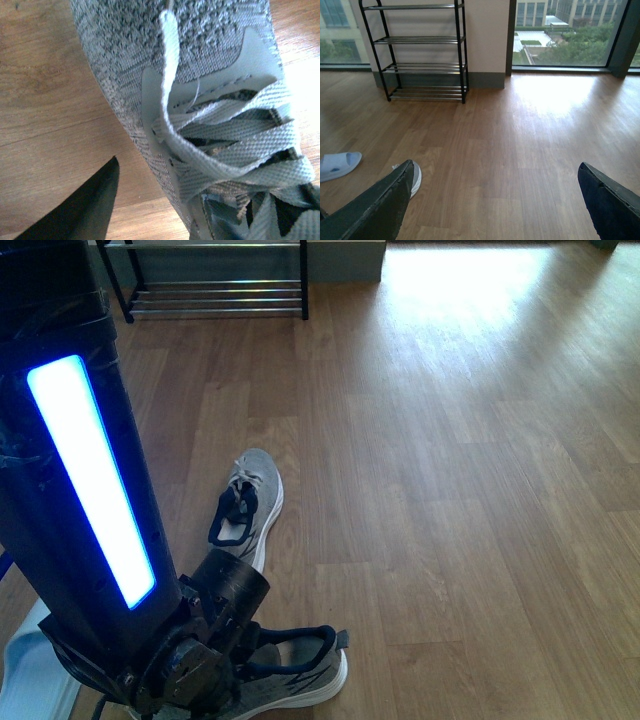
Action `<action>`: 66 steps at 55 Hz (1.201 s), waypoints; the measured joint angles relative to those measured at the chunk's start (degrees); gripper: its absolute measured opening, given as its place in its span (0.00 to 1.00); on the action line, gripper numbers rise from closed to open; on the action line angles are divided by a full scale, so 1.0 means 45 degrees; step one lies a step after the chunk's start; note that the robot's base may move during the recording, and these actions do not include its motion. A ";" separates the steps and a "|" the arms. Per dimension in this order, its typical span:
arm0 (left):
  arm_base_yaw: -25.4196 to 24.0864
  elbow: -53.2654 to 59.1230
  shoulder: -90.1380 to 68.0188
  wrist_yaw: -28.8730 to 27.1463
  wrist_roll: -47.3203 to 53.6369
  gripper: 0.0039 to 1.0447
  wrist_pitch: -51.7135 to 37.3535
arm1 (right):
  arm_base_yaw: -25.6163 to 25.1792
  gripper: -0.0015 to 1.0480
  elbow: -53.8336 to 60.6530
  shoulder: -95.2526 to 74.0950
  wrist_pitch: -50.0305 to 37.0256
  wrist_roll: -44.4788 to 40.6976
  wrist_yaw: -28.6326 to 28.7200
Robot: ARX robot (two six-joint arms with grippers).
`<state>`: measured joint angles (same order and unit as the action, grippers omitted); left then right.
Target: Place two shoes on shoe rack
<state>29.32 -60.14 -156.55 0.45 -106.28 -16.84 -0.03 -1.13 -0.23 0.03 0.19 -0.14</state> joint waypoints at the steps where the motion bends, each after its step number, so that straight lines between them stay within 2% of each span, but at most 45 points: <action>1: -0.0024 0.0000 0.0000 -0.0005 0.0049 0.60 -0.0010 | 0.0000 0.91 0.0000 0.0000 0.0000 0.0000 0.0005; 6: -0.0073 -0.0029 0.0000 -0.0146 0.0364 0.41 0.0063 | 0.0000 0.91 0.0000 0.0000 0.0000 0.0000 0.0005; 10: -0.0102 -0.0024 0.0010 -0.0204 0.0437 0.31 0.0185 | 0.0000 0.91 0.0000 0.0000 0.0000 0.0000 0.0005; 21: -0.0228 0.0335 0.0471 -0.0486 0.0729 0.05 0.0699 | 0.0000 0.91 0.0000 0.0000 0.0000 0.0000 0.0005; 24: -0.0262 0.0510 0.0685 -0.0641 0.0811 0.01 0.0908 | 0.0000 0.91 0.0000 0.0000 0.0000 0.0000 0.0005; 38: -0.0495 0.1953 0.2278 -0.1200 0.1520 0.01 0.1443 | 0.0000 0.91 0.0000 0.0000 0.0000 0.0000 0.0005; 46: -0.0588 0.3109 0.4051 -0.1948 0.2871 0.01 0.1962 | 0.0000 0.91 0.0000 0.0000 0.0000 0.0000 0.0005; 56: -0.0991 0.4464 0.7140 -0.3895 0.5731 0.01 0.2885 | 0.0000 0.91 0.0000 0.0000 0.0000 0.0000 0.0000; 66: -0.1593 0.5532 0.9738 -0.5960 0.9379 0.01 0.2701 | 0.0000 0.91 0.0000 0.0000 0.0000 0.0000 0.0000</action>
<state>22.15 -35.24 -112.73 -26.37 -64.07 -4.69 -0.03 -1.13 -0.23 0.03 0.19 -0.14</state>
